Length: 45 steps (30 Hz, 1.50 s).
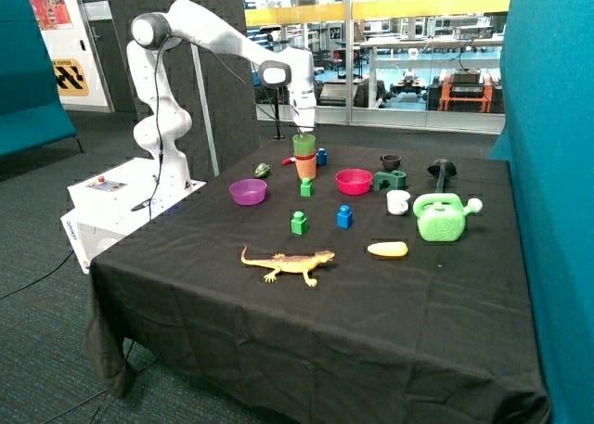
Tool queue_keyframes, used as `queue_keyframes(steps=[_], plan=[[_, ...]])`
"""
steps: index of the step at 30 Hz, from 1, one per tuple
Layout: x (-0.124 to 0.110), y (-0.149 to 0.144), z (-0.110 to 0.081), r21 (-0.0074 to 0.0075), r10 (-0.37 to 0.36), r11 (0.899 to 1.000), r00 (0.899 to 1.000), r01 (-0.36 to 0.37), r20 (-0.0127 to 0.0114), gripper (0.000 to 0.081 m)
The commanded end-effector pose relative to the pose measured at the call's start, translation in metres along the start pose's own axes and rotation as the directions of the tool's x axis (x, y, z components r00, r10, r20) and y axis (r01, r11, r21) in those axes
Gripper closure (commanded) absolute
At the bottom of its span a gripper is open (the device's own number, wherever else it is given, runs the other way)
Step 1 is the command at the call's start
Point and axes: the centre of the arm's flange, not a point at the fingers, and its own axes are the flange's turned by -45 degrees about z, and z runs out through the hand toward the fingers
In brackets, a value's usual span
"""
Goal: Stack the cups
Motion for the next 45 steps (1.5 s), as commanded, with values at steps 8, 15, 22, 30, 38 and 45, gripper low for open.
queue_keyframes(steps=[8, 15, 22, 30, 38, 45], plan=[[-0.011, -0.007, 0.005, 0.0039, -0.009, 1.000, 1.000, 0.009, -0.0038, 0.0808], [-0.008, -0.014, 0.006, 0.0039, -0.027, 1.000, 1.000, 0.027, -0.0039, 0.0772], [-0.002, -0.017, 0.005, 0.0038, -0.041, 0.999, 0.999, 0.041, -0.0039, 0.0614], [-0.001, -0.012, 0.003, 0.0038, -0.034, 0.999, 0.999, 0.034, -0.0039, 0.0470], [-0.002, -0.004, 0.003, 0.0039, -0.023, 1.000, 1.000, 0.023, -0.0038, 0.0374], [-0.003, 0.000, 0.004, 0.0039, -0.020, 1.000, 1.000, 0.020, -0.0038, 0.0325]])
